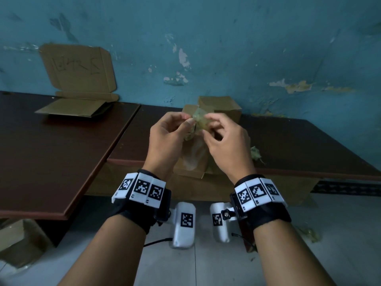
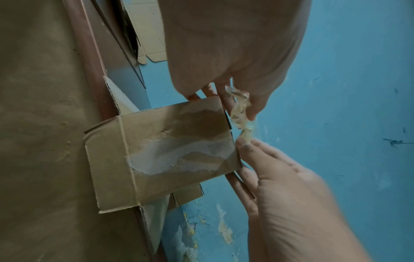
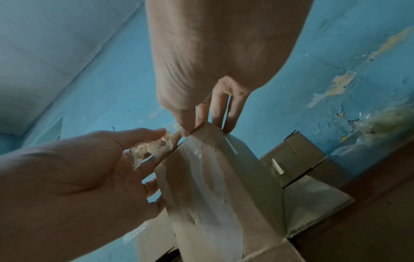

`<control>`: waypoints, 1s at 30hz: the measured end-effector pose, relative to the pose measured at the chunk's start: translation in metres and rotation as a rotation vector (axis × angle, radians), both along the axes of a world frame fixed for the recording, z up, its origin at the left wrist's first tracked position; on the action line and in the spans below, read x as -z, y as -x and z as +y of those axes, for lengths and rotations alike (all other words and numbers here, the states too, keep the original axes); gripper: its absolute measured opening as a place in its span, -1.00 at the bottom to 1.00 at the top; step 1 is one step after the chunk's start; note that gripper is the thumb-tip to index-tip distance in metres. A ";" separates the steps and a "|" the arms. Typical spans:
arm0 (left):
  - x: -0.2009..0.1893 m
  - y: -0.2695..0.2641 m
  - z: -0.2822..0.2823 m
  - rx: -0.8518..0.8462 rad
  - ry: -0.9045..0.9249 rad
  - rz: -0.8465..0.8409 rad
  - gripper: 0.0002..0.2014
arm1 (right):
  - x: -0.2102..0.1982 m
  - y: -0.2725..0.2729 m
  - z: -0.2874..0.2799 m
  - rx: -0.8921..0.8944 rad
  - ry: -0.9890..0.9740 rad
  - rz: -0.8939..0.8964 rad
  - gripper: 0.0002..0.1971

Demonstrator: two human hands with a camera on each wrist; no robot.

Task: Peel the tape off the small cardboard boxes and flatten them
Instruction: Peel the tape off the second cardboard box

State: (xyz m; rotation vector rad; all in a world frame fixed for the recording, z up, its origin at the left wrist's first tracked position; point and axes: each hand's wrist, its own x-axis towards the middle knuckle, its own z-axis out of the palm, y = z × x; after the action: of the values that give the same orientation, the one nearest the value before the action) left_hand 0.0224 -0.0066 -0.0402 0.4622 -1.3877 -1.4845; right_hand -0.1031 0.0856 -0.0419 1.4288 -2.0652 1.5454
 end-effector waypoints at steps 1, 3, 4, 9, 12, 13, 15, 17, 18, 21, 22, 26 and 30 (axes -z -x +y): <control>0.000 0.001 0.000 -0.004 0.006 -0.005 -0.83 | 0.000 0.000 -0.001 0.011 -0.008 0.013 -0.71; 0.001 0.002 0.001 -0.017 0.030 -0.034 -0.86 | -0.002 0.000 -0.002 0.038 0.010 0.011 -0.78; 0.001 0.002 0.002 -0.020 0.043 -0.053 -0.88 | -0.002 0.000 -0.002 0.050 0.026 0.004 -0.81; 0.003 0.004 0.006 -0.021 0.033 -0.084 -0.91 | -0.003 -0.008 0.000 0.092 0.055 0.043 -0.84; 0.002 0.004 0.006 -0.029 0.038 -0.101 -0.90 | -0.002 -0.008 -0.001 0.101 0.055 0.049 -0.85; 0.002 0.004 0.007 -0.024 0.035 -0.106 -0.89 | -0.002 -0.008 -0.001 0.102 0.059 0.050 -0.85; 0.001 0.003 0.008 -0.013 0.026 -0.116 -0.83 | -0.001 -0.008 -0.002 0.106 0.064 0.061 -0.86; -0.001 0.002 0.008 -0.003 0.022 -0.138 -0.76 | 0.000 -0.007 -0.002 0.108 0.061 0.061 -0.87; -0.002 0.002 0.008 0.010 0.014 -0.142 -0.73 | 0.000 -0.007 -0.002 0.109 0.063 0.053 -0.87; -0.007 -0.003 0.013 0.074 -0.047 -0.135 -0.70 | 0.001 -0.006 -0.002 0.109 0.066 0.049 -0.86; -0.008 -0.005 0.013 0.089 -0.054 -0.136 -0.67 | 0.001 -0.006 -0.002 0.105 0.075 0.051 -0.86; -0.010 -0.009 0.012 0.137 -0.015 -0.167 -0.59 | 0.000 -0.006 0.000 0.050 0.114 0.011 -0.80; 0.000 -0.002 0.007 0.135 0.091 -0.151 -0.68 | 0.000 -0.008 0.004 -0.100 0.060 -0.117 -0.54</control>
State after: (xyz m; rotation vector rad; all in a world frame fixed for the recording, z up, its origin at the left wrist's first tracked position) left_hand 0.0242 0.0006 -0.0400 0.4374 -1.6261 -1.5118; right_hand -0.0949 0.0901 -0.0416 1.4737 -2.0199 1.7540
